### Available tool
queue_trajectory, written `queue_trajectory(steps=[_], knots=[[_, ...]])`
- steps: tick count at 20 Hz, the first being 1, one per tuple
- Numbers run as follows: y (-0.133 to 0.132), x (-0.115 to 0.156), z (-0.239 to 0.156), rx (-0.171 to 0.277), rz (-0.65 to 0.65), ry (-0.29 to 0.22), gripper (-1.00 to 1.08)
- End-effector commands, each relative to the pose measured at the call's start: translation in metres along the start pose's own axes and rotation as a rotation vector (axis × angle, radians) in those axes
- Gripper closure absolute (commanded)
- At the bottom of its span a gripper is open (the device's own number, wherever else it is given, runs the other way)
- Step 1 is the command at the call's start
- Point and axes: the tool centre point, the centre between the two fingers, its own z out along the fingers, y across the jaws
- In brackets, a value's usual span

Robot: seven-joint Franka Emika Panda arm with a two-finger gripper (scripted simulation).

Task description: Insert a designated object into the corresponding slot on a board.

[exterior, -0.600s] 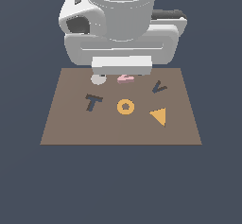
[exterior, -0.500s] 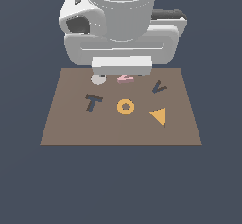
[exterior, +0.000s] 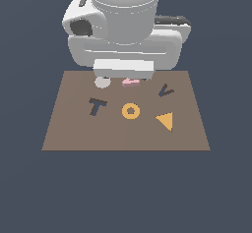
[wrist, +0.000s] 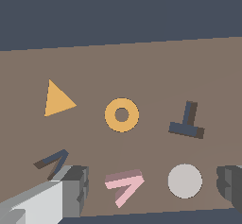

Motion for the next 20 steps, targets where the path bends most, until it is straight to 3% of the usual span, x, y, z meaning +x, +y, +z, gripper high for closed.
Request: queue_trajectory(steps=[1, 10, 20], knots=[[0.001, -0.003, 0.004, 0.000, 0.037, 0.000, -0.92], [0.007, -0.021, 0.027, -0.002, 0.251, -0.001, -0.92], [0.008, -0.052, 0.066, -0.005, 0.606, -0.002, -0.92]])
